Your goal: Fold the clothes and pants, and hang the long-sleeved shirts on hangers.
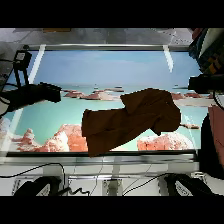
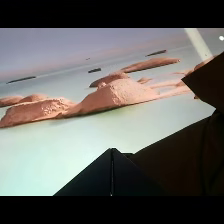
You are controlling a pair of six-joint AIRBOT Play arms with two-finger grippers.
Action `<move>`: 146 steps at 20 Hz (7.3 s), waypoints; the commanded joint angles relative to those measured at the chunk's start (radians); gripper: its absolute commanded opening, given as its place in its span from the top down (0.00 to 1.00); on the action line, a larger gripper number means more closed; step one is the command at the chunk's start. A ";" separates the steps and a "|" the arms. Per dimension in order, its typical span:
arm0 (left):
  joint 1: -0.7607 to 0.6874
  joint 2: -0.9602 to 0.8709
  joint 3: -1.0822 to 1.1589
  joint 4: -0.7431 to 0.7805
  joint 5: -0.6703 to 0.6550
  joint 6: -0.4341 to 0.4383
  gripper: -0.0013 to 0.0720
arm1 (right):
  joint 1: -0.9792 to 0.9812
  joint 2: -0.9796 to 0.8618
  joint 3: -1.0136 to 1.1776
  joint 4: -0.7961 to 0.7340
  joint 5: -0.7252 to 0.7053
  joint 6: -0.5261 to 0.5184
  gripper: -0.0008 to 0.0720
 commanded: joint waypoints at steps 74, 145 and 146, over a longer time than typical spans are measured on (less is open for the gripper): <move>0.048 0.238 -0.540 -0.290 -0.001 -0.042 0.30 | -0.757 -0.859 -0.220 0.544 0.018 -0.558 0.32; 0.252 0.397 -0.053 -0.602 0.178 0.072 0.97 | -0.602 0.361 -0.318 0.865 -0.060 -0.466 0.97; 0.273 0.446 -0.053 -0.600 0.227 0.072 0.97 | -0.602 0.418 -0.304 0.865 -0.060 -0.450 0.97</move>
